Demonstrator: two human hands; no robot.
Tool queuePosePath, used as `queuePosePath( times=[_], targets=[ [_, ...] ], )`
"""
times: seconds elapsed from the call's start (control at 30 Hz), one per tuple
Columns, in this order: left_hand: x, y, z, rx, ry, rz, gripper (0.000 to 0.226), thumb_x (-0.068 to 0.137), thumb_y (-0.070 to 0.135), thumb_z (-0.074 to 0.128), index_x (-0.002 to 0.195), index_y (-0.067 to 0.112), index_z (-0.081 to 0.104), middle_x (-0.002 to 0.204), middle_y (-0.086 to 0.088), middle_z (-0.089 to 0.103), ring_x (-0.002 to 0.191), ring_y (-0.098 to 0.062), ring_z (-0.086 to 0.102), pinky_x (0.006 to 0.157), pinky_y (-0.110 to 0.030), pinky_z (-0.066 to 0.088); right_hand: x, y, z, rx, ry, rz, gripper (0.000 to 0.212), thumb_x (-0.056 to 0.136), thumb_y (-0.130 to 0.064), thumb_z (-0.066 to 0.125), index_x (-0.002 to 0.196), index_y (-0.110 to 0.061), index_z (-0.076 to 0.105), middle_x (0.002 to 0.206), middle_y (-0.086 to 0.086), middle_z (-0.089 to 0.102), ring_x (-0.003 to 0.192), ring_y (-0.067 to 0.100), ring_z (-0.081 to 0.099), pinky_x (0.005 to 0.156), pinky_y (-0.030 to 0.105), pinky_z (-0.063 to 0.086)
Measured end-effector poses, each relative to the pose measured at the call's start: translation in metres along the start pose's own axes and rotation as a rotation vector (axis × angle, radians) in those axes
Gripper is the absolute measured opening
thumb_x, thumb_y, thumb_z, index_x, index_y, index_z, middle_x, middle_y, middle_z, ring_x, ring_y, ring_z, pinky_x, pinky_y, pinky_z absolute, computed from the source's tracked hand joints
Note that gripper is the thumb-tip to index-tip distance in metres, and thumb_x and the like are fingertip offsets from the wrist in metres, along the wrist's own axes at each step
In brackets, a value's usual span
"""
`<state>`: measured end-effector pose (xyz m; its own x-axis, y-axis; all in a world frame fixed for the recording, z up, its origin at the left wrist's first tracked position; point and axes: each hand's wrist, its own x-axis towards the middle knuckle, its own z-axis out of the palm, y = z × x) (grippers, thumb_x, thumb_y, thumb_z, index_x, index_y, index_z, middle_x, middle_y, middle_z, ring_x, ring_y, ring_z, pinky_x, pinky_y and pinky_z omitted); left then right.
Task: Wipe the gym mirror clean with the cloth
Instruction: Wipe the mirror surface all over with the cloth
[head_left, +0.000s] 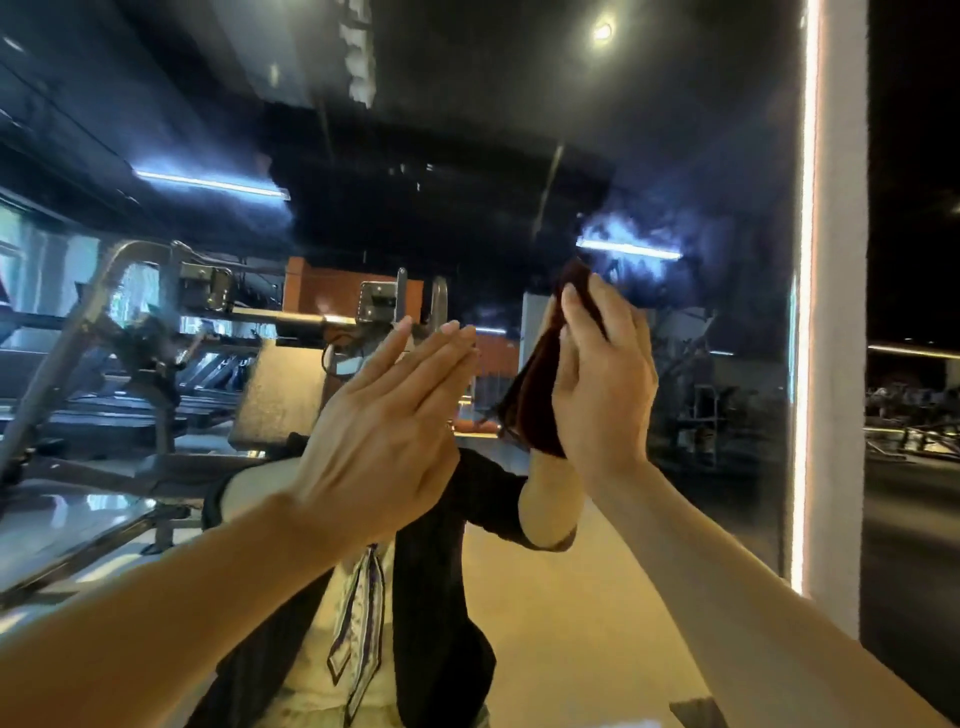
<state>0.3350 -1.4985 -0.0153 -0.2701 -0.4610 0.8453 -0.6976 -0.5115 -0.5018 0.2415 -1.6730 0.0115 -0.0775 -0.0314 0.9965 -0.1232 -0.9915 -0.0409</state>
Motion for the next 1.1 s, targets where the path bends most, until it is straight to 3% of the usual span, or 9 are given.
queuePosePath(
  times=[0.13,0.2,0.33,0.43,0.53,0.67,0.83,1.0,1.1],
  targets=[
    [-0.004,-0.031,-0.01,0.073,-0.007,0.008,0.056,0.098,0.031,0.038,0.143,-0.001,0.047,0.151,-0.019,0.042,0.143,-0.029,0.037,0.119,-0.048,0.019,-0.091,-0.013,0.002,-0.028,-0.141,-0.306,0.063,0.083,-0.015,0.067,0.142,-0.012,0.044,0.149,0.009,0.041,0.139,0.03,0.04,0.108,0.048,0.042],
    [-0.004,-0.049,-0.016,0.112,-0.003,0.01,0.057,0.097,0.031,0.038,0.143,-0.001,0.047,0.151,-0.019,0.042,0.143,-0.029,0.036,0.119,-0.046,0.018,-0.068,-0.01,0.007,-0.025,-0.155,-0.431,0.068,0.077,-0.013,0.071,0.14,-0.012,0.045,0.147,0.008,0.041,0.137,0.03,0.04,0.107,0.051,0.04],
    [0.0,-0.089,-0.03,0.179,-0.009,-0.075,0.061,0.095,0.033,0.037,0.143,-0.003,0.046,0.152,-0.02,0.041,0.144,-0.03,0.035,0.12,-0.044,0.016,0.065,-0.052,0.035,0.02,0.032,-0.196,0.042,0.09,-0.008,0.057,0.13,0.002,0.061,0.139,0.02,0.055,0.13,0.038,0.051,0.105,0.052,0.048],
    [0.002,-0.108,-0.035,0.18,-0.01,-0.17,0.06,0.096,0.032,0.035,0.146,-0.002,0.043,0.154,-0.019,0.038,0.145,-0.03,0.033,0.121,-0.044,0.013,0.111,-0.092,0.056,0.054,0.082,-0.085,0.036,0.095,-0.007,0.054,0.128,0.003,0.064,0.136,0.019,0.059,0.13,0.034,0.052,0.109,0.047,0.046],
    [0.002,-0.121,-0.037,0.182,0.006,-0.2,0.06,0.097,0.031,0.033,0.146,-0.002,0.043,0.154,-0.019,0.039,0.145,-0.031,0.035,0.119,-0.048,0.018,0.076,-0.11,0.058,0.037,0.023,-0.206,0.044,0.087,-0.016,0.052,0.125,-0.001,0.066,0.133,0.015,0.061,0.127,0.032,0.055,0.105,0.043,0.047],
    [0.005,-0.127,-0.037,0.234,-0.006,-0.174,0.059,0.097,0.034,0.032,0.139,-0.002,0.051,0.146,-0.02,0.047,0.138,-0.031,0.045,0.116,-0.048,0.022,0.071,-0.095,0.047,-0.08,-0.049,-0.409,0.045,0.076,-0.015,0.07,0.119,-0.003,0.069,0.124,0.013,0.067,0.116,0.032,0.063,0.095,0.042,0.053],
    [0.007,-0.133,-0.04,0.305,-0.005,-0.114,0.058,0.094,0.035,0.035,0.133,-0.001,0.057,0.139,-0.02,0.054,0.132,-0.031,0.051,0.112,-0.049,0.025,0.13,-0.115,0.053,-0.045,0.052,-0.183,0.029,0.085,-0.003,0.071,0.114,0.001,0.072,0.118,0.014,0.067,0.11,0.033,0.061,0.087,0.044,0.057],
    [0.007,-0.133,-0.041,0.328,0.003,-0.09,0.057,0.092,0.035,0.037,0.129,0.0,0.063,0.136,-0.018,0.059,0.129,-0.028,0.055,0.113,-0.046,0.025,0.055,-0.101,0.038,-0.18,-0.074,-0.439,0.058,0.059,-0.019,0.086,0.113,-0.005,0.072,0.116,0.011,0.07,0.107,0.032,0.067,0.086,0.041,0.056],
    [0.008,-0.135,-0.04,0.343,-0.003,-0.07,0.058,0.09,0.036,0.038,0.128,0.0,0.063,0.135,-0.017,0.059,0.129,-0.028,0.056,0.112,-0.047,0.025,0.092,-0.091,0.037,-0.231,-0.049,-0.423,0.05,0.06,-0.01,0.084,0.108,-0.002,0.072,0.11,0.013,0.069,0.1,0.035,0.066,0.078,0.045,0.059]
  ],
)
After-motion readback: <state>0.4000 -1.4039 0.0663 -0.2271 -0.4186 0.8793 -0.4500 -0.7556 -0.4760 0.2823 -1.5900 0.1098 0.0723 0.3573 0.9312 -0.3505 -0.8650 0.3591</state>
